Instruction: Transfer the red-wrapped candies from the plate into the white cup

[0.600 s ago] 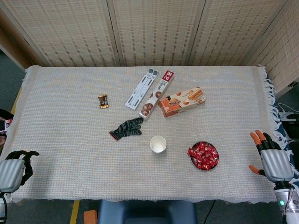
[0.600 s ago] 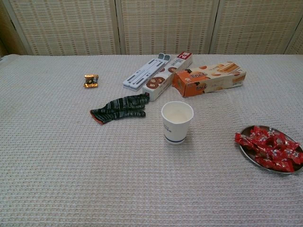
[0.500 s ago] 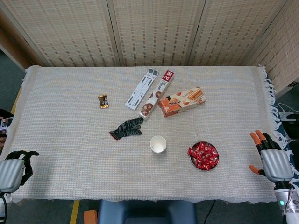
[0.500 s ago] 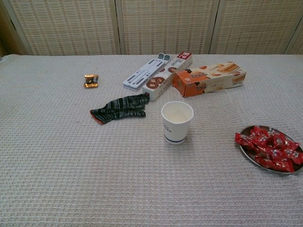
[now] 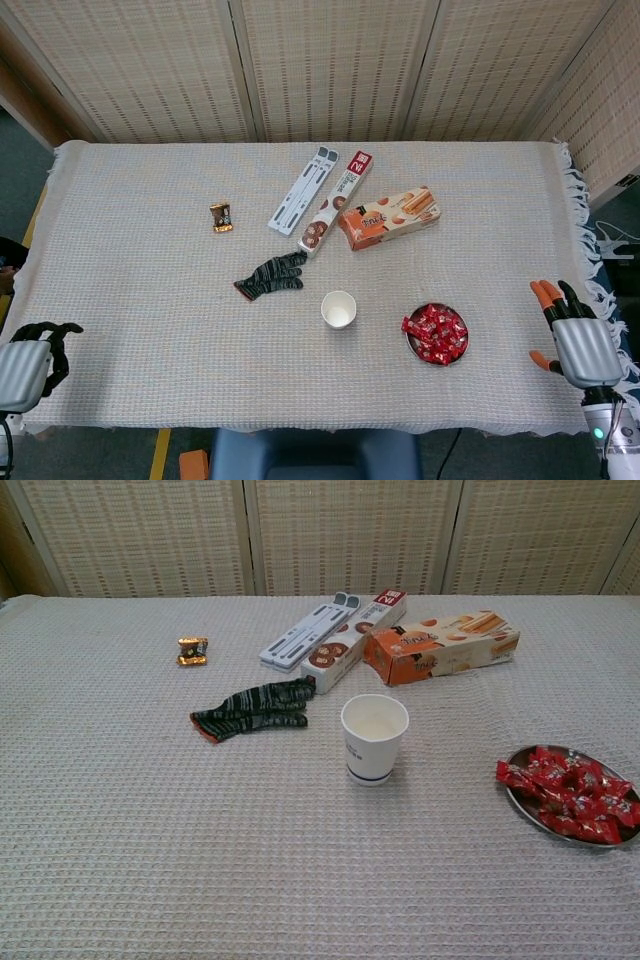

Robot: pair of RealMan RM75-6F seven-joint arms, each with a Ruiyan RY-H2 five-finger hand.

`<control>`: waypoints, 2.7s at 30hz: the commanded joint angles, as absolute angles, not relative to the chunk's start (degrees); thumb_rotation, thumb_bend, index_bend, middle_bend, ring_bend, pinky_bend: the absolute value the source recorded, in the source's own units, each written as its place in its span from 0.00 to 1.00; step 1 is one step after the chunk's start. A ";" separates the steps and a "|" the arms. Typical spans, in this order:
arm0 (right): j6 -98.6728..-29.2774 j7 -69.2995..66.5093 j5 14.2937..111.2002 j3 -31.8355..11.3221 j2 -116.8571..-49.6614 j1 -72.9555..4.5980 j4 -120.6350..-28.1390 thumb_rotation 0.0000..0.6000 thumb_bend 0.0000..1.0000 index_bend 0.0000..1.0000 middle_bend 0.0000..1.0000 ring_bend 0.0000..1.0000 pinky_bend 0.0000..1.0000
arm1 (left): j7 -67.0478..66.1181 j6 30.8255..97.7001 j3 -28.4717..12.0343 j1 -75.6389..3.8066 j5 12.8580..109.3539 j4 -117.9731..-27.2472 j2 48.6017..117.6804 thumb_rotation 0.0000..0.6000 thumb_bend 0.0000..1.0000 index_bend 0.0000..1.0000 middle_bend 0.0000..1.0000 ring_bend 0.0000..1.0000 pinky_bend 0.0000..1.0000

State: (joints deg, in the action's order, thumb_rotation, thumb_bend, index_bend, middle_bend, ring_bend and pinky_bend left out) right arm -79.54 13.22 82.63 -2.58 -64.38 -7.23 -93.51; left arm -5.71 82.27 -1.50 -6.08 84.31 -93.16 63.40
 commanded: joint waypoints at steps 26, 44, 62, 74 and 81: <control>-58.05 28.36 70.12 -4.83 -69.58 -20.72 -94.78 1.00 0.00 0.35 0.76 0.69 0.92 | -0.60 84.50 -0.85 -5.04 87.03 -94.39 61.01 1.00 0.42 0.34 0.21 0.27 0.27; -57.27 21.65 74.04 -2.98 -76.49 -23.62 -86.63 1.00 0.09 0.50 0.79 0.73 0.95 | 0.75 84.99 -0.49 -4.79 88.16 -94.60 60.35 1.00 0.42 0.34 0.22 0.27 0.27; -56.03 16.69 76.40 -1.35 -79.48 -24.70 -80.86 1.00 0.21 0.53 0.82 0.76 0.98 | 2.20 84.72 -0.20 -4.86 88.66 -94.74 59.72 1.00 0.42 0.34 0.23 0.27 0.27; -56.44 21.54 73.58 -1.20 -78.79 -24.52 -81.94 1.00 0.26 0.60 0.82 0.76 0.98 | 2.41 84.73 -0.10 -4.84 88.88 -94.80 59.62 1.00 0.42 0.34 0.23 0.27 0.27; -58.87 21.13 74.39 -1.69 -77.78 -24.10 -83.96 1.00 0.27 0.60 0.82 0.76 0.98 | 2.50 84.80 -0.11 -4.83 88.95 -94.76 59.63 1.00 0.42 0.35 0.23 0.27 0.27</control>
State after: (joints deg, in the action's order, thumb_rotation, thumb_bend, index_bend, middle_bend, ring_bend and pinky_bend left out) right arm -58.60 21.31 74.18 -1.57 -78.01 -24.19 -83.67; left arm 2.50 84.80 -0.10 -4.83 88.95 -94.76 59.63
